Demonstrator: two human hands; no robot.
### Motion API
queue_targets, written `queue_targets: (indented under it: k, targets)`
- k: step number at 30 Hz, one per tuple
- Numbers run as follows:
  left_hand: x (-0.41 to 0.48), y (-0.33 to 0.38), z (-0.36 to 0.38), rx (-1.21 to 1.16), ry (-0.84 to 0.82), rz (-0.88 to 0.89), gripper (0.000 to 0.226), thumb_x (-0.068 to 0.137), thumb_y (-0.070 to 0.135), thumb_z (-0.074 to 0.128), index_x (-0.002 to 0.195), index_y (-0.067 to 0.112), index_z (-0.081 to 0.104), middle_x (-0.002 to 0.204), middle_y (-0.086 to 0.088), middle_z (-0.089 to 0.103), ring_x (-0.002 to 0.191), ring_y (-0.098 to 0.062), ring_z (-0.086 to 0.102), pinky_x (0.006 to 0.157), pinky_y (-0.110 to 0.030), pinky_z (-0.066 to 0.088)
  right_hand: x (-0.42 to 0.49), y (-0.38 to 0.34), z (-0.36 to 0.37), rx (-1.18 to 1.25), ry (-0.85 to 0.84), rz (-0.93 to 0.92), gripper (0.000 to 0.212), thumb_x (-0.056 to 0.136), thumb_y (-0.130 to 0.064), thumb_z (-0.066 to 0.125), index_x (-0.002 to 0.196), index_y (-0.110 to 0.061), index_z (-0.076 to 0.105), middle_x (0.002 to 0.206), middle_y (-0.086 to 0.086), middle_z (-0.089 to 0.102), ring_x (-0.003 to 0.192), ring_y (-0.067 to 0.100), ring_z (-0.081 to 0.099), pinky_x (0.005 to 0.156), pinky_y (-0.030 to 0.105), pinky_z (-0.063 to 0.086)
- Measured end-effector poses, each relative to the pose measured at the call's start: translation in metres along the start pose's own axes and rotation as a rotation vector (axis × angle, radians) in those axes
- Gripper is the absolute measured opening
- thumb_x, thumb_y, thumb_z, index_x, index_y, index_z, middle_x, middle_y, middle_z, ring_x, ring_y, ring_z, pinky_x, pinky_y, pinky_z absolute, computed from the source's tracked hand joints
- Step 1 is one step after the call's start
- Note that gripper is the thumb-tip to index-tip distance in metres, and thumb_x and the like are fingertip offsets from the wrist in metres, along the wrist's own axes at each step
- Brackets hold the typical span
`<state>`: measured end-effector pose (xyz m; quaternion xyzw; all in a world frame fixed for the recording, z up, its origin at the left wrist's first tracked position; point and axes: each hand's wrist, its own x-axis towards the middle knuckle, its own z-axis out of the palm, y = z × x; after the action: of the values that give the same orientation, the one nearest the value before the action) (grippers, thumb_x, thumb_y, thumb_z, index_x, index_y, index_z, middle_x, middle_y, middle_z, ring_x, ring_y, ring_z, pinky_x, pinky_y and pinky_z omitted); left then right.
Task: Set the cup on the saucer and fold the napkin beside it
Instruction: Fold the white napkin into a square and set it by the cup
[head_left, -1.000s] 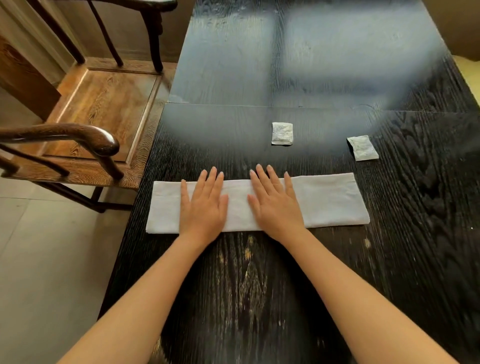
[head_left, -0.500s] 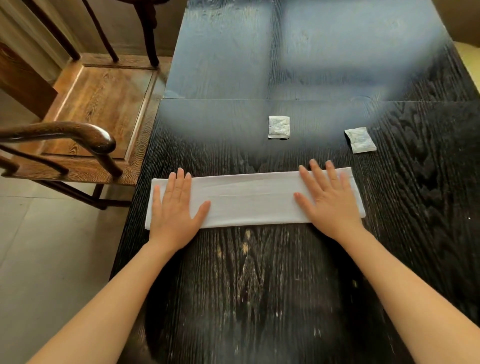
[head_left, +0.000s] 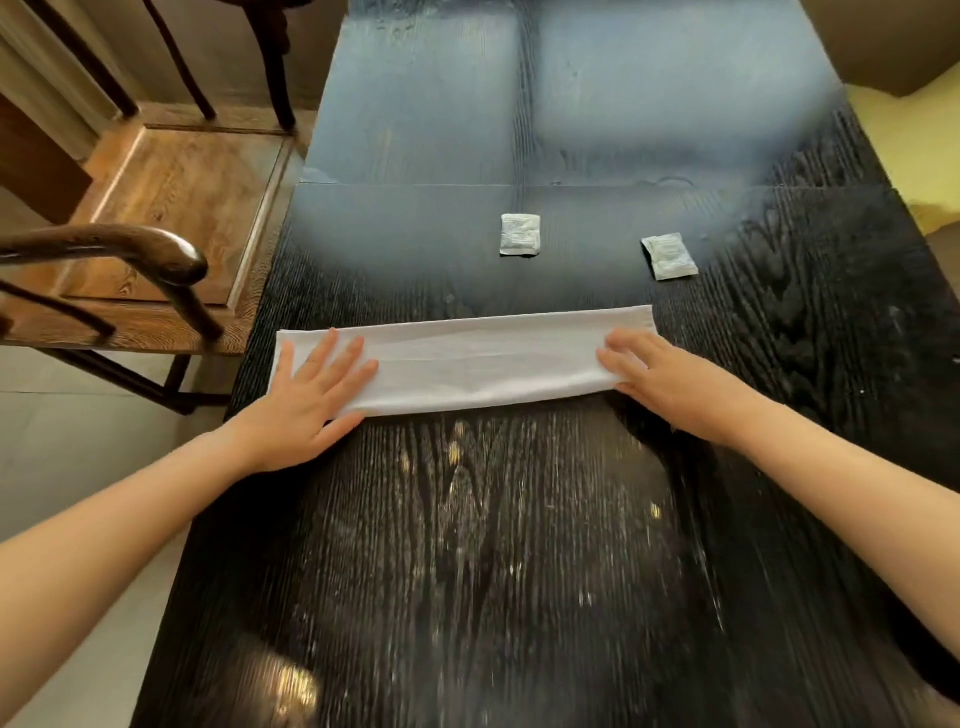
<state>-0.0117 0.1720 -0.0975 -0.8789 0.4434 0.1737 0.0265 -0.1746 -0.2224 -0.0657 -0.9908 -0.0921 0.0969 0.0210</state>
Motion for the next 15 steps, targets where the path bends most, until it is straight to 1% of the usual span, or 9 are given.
queue_targets:
  k: [2,4,6,8,9,11,13,14,15]
  targets:
    - [-0.002,-0.001,-0.005,0.018,-0.015,0.013,0.089,0.073,0.075,-0.012,0.143,0.021,-0.009,0.152,-0.002,-0.019,0.14,-0.025,-0.023,0.113,-0.057,-0.01,-0.005,0.003,-0.001,-0.052,-0.021,-0.032,0.058,0.084,0.005,0.053,0.139,0.004,0.034,0.148,0.024,0.032,0.137,0.037,0.031,0.113,0.037,0.024]
    - [-0.007,-0.006,-0.008,0.042,-0.01,0.046,0.079,0.079,0.066,0.005,0.144,0.021,-0.004,0.154,-0.004,-0.012,0.143,-0.027,-0.016,0.114,-0.055,-0.007,-0.008,0.008,0.0,-0.039,0.013,-0.02,0.059,0.078,0.012,0.054,0.135,0.005,0.04,0.146,0.022,0.036,0.135,0.036,0.036,0.111,0.037,0.025]
    - [-0.015,-0.011,-0.009,0.038,0.007,0.066,0.071,0.08,0.046,0.019,0.145,0.019,0.003,0.153,-0.005,-0.007,0.144,-0.028,-0.009,0.115,-0.054,-0.004,-0.012,0.014,0.0,0.087,0.088,0.052,0.051,0.078,0.012,0.055,0.127,0.001,0.052,0.141,0.017,0.046,0.128,0.034,0.047,0.108,0.038,0.033]
    - [-0.022,-0.013,-0.01,-0.033,0.03,0.035,0.069,0.083,0.026,0.037,0.146,0.016,0.012,0.153,-0.005,0.0,0.144,-0.027,-0.003,0.116,-0.052,-0.001,-0.013,0.019,-0.003,0.29,0.182,0.127,0.037,0.081,0.008,0.056,0.117,-0.002,0.061,0.134,0.013,0.055,0.122,0.03,0.054,0.107,0.036,0.036]
    - [-0.025,-0.012,-0.009,-0.104,0.057,-0.001,0.067,0.084,0.014,0.045,0.146,0.014,0.019,0.153,-0.005,0.006,0.144,-0.026,0.001,0.117,-0.049,0.001,-0.013,0.02,-0.004,0.386,0.225,0.16,0.031,0.083,0.006,0.057,0.112,-0.003,0.065,0.128,0.012,0.06,0.119,0.028,0.056,0.106,0.034,0.037]
    - [-0.03,-0.013,-0.008,-0.292,0.185,-0.098,0.058,0.085,-0.002,0.052,0.14,0.009,0.038,0.15,-0.009,0.029,0.141,-0.022,0.018,0.117,-0.039,0.01,-0.011,0.024,-0.009,0.56,0.253,0.266,0.024,0.085,-0.001,0.061,0.107,-0.005,0.069,0.116,0.009,0.067,0.11,0.021,0.061,0.101,0.03,0.04]
    - [-0.034,-0.017,-0.012,-0.463,0.36,-0.25,0.035,0.088,0.001,0.055,0.121,0.011,0.06,0.129,-0.013,0.058,0.128,-0.024,0.043,0.11,-0.026,0.025,-0.009,0.03,-0.016,0.695,0.23,0.368,0.016,0.086,-0.012,0.063,0.1,-0.01,0.071,0.098,0.009,0.071,0.091,0.017,0.061,0.085,0.03,0.044]
    - [-0.036,-0.021,-0.016,-0.544,0.416,-0.33,0.025,0.089,0.008,0.056,0.106,0.021,0.068,0.112,-0.012,0.068,0.114,-0.025,0.057,0.1,-0.016,0.033,-0.009,0.034,-0.02,0.742,0.226,0.4,0.013,0.087,-0.017,0.062,0.095,-0.013,0.071,0.088,0.009,0.069,0.082,0.015,0.057,0.076,0.03,0.043]
    - [-0.037,-0.023,-0.02,-0.628,0.444,-0.397,0.02,0.09,0.017,0.058,0.093,0.035,0.067,0.094,-0.006,0.071,0.095,-0.019,0.063,0.087,-0.009,0.037,-0.009,0.037,-0.024,0.797,0.236,0.429,0.012,0.087,-0.019,0.062,0.093,-0.014,0.071,0.083,0.009,0.067,0.078,0.015,0.054,0.071,0.03,0.041]
